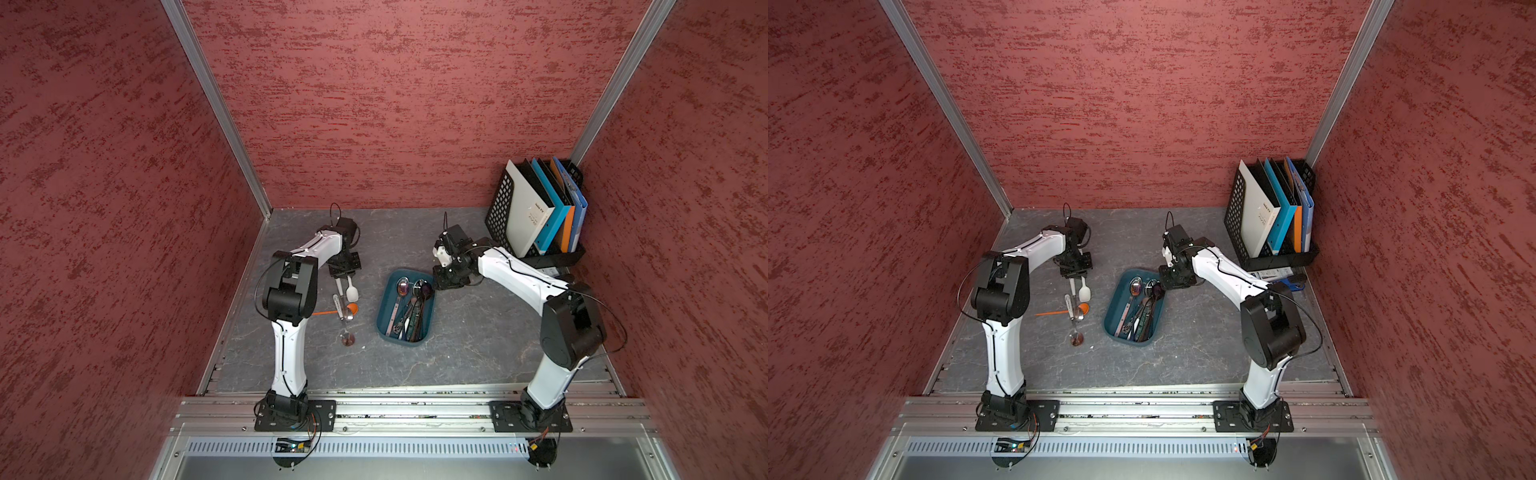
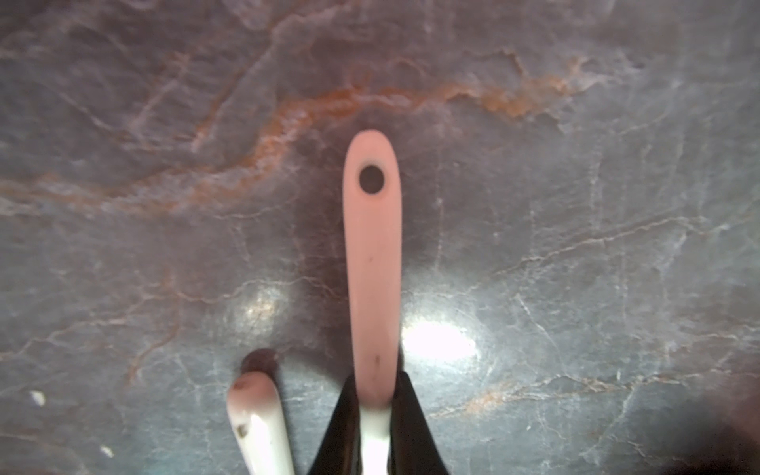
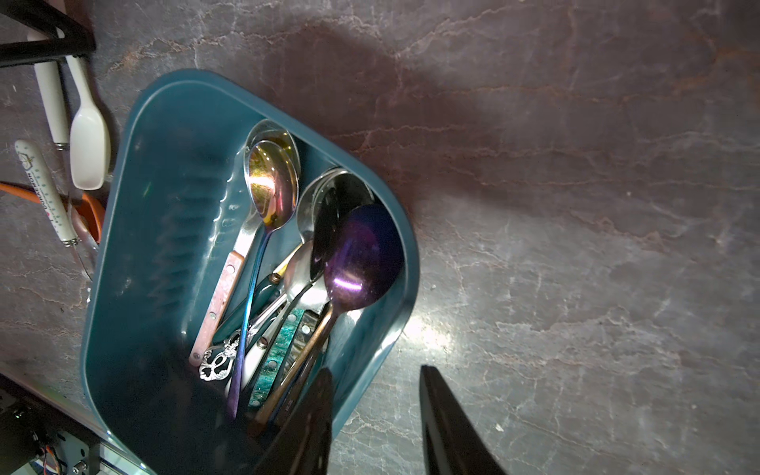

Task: Put the spoon into the storage box
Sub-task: Pick up the spoon from the center of the board.

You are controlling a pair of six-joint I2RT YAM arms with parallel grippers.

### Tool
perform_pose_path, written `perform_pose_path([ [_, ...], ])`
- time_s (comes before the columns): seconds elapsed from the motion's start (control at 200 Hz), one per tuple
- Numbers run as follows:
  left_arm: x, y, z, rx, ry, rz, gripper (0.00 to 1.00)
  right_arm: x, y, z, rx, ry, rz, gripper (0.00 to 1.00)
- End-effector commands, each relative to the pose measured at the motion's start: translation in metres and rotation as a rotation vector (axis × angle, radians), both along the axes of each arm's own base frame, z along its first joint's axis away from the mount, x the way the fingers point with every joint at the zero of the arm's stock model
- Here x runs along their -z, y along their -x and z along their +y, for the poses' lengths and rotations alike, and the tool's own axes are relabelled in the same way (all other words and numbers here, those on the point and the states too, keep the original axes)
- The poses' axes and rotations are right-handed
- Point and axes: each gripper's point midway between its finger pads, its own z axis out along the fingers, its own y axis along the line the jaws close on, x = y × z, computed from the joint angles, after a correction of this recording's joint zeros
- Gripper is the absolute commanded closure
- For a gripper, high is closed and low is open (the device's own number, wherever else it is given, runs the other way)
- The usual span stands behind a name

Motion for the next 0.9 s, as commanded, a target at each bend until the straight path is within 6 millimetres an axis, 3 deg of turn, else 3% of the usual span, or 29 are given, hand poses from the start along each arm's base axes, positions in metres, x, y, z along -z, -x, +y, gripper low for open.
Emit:
perform_pose_path([
  [0.0, 0.020, -0.001, -0.016, 0.035, 0.048, 0.005, 0.95, -0.009, -0.005, -0.002, 0.011, -0.004, -0.012, 0.63],
  [0.075, 0.019, -0.003, -0.020, 0.047, 0.060, -0.005, 1.00, -0.009, -0.004, -0.001, 0.010, -0.005, -0.011, 0.63],
  [0.386, -0.006, -0.008, -0.033, 0.203, 0.046, -0.073, 1.00, -0.014, -0.005, 0.002, -0.025, -0.009, -0.008, 0.62],
  [0.711, -0.054, 0.006, -0.051, 0.446, 0.020, -0.166, 1.00, -0.027, -0.008, 0.031, -0.029, -0.200, 0.033, 0.60],
  [0.892, -0.075, 0.008, -0.053, 0.345, 0.063, -0.177, 1.00, -0.034, -0.013, 0.050, -0.031, -0.318, 0.038, 0.60],
])
